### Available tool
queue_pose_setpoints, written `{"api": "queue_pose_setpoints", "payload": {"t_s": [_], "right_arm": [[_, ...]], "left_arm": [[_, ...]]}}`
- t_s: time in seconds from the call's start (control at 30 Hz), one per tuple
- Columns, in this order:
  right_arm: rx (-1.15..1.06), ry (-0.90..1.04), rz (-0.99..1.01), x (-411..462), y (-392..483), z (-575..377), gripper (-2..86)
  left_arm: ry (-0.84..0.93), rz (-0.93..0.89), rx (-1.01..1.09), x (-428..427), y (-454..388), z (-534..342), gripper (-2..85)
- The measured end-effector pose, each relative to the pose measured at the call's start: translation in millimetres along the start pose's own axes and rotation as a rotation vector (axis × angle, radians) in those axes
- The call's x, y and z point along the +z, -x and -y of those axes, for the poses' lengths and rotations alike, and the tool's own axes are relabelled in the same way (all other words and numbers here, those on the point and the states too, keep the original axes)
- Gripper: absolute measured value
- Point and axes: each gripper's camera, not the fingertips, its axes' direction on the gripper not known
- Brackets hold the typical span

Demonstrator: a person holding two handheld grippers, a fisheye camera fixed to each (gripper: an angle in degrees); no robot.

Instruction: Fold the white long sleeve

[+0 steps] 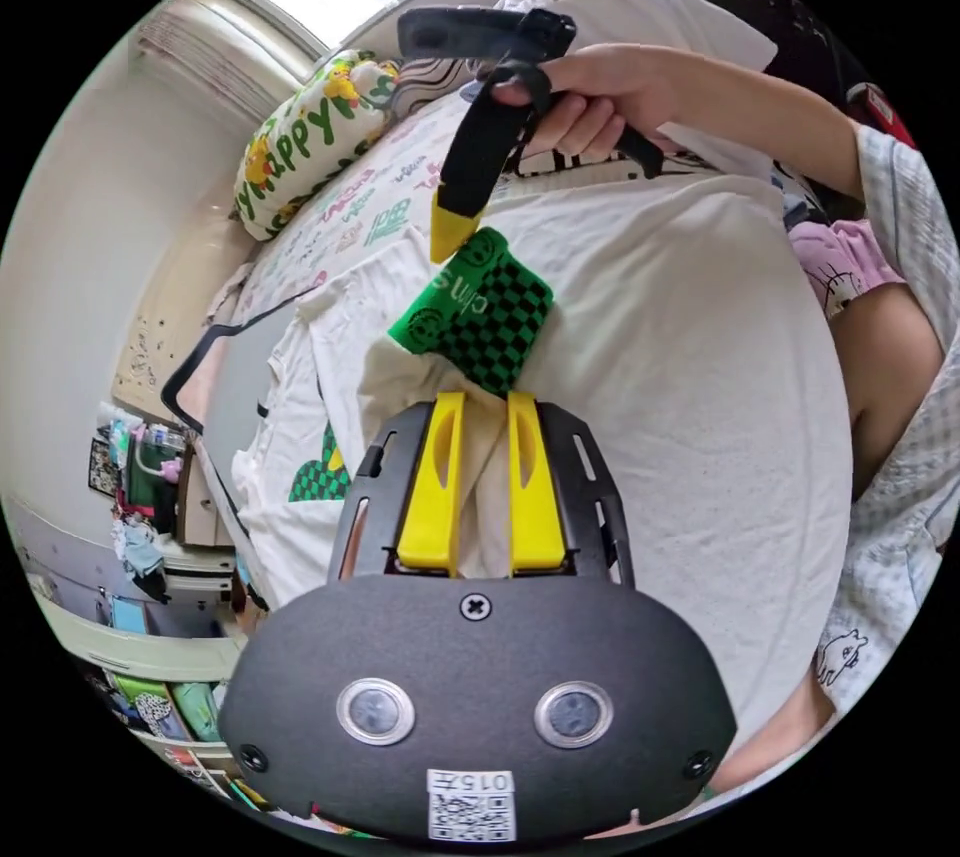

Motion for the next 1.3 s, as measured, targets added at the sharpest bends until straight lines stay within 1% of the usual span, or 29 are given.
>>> {"api": "queue_pose_setpoints", "payload": {"t_s": [0.1, 0.2, 0.27, 0.33, 0.37, 0.43, 0.53, 0.6, 0.73, 0.83, 0.9, 0.97, 1.03, 1.1, 1.2, 1.3], "right_arm": [[0.005, -0.033, -0.002, -6, -10, -7, -0.6], [-0.026, -0.09, 0.027, -13, -15, -13, -0.6], [-0.103, -0.115, 0.072, -16, -14, -22, -0.5], [-0.149, -0.138, 0.115, -16, -17, -32, -0.5], [-0.147, -0.145, 0.177, -18, -21, -37, -0.5], [-0.202, -0.15, 0.237, -22, -18, -43, -0.4], [-0.241, -0.134, 0.162, -24, -7, -46, -0.2], [-0.261, -0.108, 0.129, -19, 0, -44, 0.1], [-0.293, 0.072, -0.009, 13, 23, -32, 3.6], [-0.333, 0.217, -0.082, 45, 42, -30, 8.4], [-0.363, 0.313, -0.125, 65, 52, -31, 9.1], [-0.39, 0.384, -0.183, 84, 64, -31, 7.2], [-0.397, 0.406, -0.174, 91, 70, -29, 4.8], [-0.37, 0.433, -0.153, 97, 70, -25, 4.2], [-0.33, 0.484, -0.088, 100, 64, -20, 2.7], [-0.308, 0.529, -0.071, 89, 50, -20, 0.1]], "left_arm": [[-0.014, -0.049, -0.043, -2, 13, -4, 3.4], [-0.08, -0.108, -0.076, -21, 22, -21, 1.9], [-0.155, -0.219, -0.079, -47, 25, -40, 1.4], [-0.197, -0.274, -0.082, -65, 24, -54, 1.2], [-0.205, -0.287, -0.077, -72, 21, -63, 1.1], [-0.174, -0.329, -0.07, -66, 15, -73, 1.1], [-0.103, -0.37, -0.08, -40, 2, -84, 1.1], [-0.112, -0.364, -0.088, -36, -2, -89, 1.1], [-0.185, -0.324, -0.077, -55, -8, -100, 1.2], [-0.16, -0.282, -0.046, -62, -15, -108, 1.2], [-0.141, -0.277, -0.029, -59, -19, -115, 1.2], [-0.135, -0.288, -0.048, -53, -19, -123, 1.2], [-0.145, -0.299, -0.069, -49, -16, -128, 1.2], [-0.15, -0.304, -0.097, -47, -12, -133, 1.2], [-0.17, -0.361, -0.158, -53, 5, -151, 1.2], [-0.381, -0.501, -0.237, -77, 41, -196, 1.4]]}}
